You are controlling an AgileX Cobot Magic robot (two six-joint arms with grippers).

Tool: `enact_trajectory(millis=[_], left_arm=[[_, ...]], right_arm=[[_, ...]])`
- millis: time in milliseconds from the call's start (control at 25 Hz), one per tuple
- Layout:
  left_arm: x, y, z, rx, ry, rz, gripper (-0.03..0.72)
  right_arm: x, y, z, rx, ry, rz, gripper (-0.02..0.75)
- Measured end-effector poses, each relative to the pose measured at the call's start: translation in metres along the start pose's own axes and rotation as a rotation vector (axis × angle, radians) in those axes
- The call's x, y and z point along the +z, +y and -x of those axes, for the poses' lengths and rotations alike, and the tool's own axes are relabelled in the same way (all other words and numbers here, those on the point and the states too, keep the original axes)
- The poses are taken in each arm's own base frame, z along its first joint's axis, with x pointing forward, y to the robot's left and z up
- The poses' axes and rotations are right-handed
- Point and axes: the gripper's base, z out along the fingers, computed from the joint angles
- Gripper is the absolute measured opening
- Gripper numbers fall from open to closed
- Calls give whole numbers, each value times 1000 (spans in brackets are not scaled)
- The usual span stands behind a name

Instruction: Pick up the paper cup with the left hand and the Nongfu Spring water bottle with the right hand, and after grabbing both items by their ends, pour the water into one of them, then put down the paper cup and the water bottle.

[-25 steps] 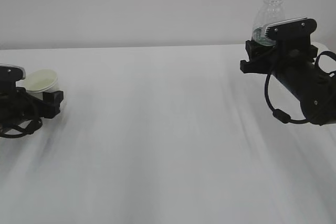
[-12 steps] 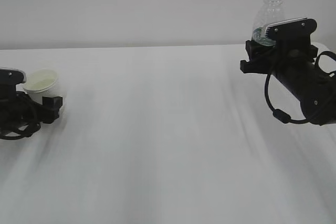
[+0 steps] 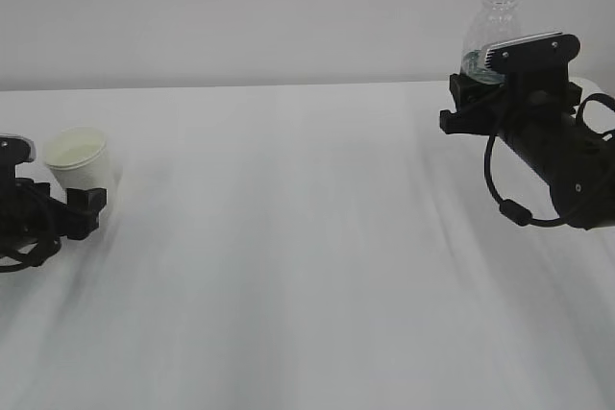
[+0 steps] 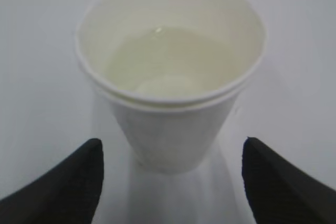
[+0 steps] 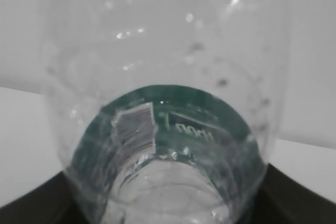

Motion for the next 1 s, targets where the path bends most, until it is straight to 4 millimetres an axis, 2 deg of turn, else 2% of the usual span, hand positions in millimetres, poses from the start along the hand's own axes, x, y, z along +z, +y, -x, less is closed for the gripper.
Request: enact_trajectory(millis=[240,480,800,1000], left_arm=[[-16,-1,-1,-2,-13,-2,591],[-37,-6,16,6,-83,-10,591],[-51,-39,34,54,-153,-115,591],[-55,-60,36,80,-173,-183,590]], right_arm=[[0,0,0,0,0,0,466],[0,0,0,0,0,0,466],[0,0,0,0,0,0,466],[0,0,0,-1,0,1,465]])
